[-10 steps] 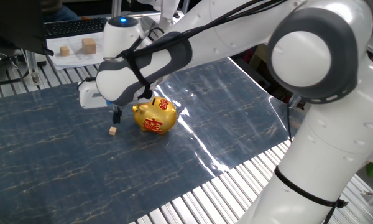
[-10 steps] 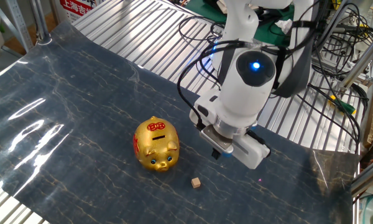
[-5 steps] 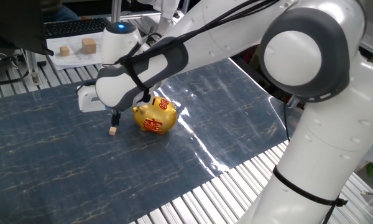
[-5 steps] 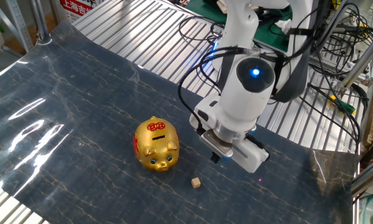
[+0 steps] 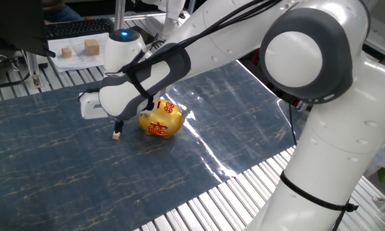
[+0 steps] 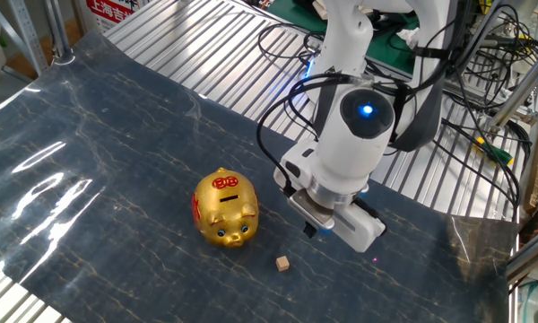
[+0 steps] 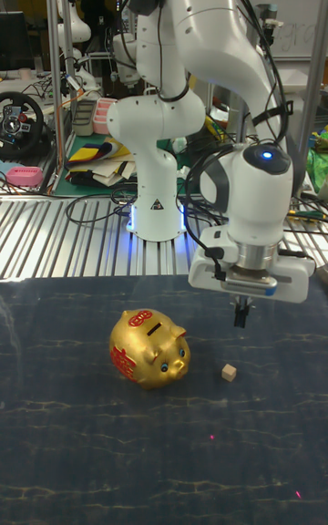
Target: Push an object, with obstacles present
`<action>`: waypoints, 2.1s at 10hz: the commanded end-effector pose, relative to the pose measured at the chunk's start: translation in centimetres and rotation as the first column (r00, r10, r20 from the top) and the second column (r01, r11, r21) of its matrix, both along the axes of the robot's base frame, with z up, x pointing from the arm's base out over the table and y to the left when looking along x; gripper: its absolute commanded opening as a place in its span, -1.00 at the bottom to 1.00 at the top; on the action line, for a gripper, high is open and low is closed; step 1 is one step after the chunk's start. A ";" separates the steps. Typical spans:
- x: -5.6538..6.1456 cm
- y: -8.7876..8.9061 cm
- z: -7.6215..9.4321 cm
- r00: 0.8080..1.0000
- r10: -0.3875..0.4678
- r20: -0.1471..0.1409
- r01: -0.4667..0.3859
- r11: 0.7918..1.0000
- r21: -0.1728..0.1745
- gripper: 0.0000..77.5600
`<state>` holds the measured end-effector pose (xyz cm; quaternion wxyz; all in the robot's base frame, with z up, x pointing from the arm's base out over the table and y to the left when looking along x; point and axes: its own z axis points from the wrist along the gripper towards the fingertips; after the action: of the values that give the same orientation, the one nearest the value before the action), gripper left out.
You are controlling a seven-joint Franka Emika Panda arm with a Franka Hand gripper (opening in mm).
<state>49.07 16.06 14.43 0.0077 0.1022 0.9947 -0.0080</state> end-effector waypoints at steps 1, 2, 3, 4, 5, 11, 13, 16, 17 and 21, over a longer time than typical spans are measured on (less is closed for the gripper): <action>-0.1 0.1 0.3 1.000 -0.004 0.014 0.004 1.000 0.000 -1.00; -0.1 0.1 0.3 1.000 -0.011 0.009 0.011 1.000 0.001 -1.00; -0.1 0.1 0.3 1.000 -0.011 0.008 0.011 1.000 0.001 -1.00; -0.1 0.1 0.3 1.000 -0.006 0.002 0.006 1.000 0.003 -1.00; -0.1 0.1 0.3 1.000 -0.015 -0.004 0.015 1.000 0.002 -1.00; -0.1 0.1 0.2 1.000 0.015 -0.001 -0.015 1.000 0.001 -1.00; -0.1 0.1 0.1 1.000 0.028 -0.002 -0.028 1.000 -0.001 -1.00; -0.3 0.3 -1.3 0.999 0.041 0.005 -0.041 0.999 -0.014 -1.00; -0.1 0.5 -1.5 0.999 0.037 0.004 -0.037 0.999 -0.013 -1.00; 0.7 0.4 -3.2 0.999 0.036 0.006 -0.036 0.999 -0.019 -1.00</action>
<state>49.33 16.69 11.83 0.0097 0.0856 0.9961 -0.0172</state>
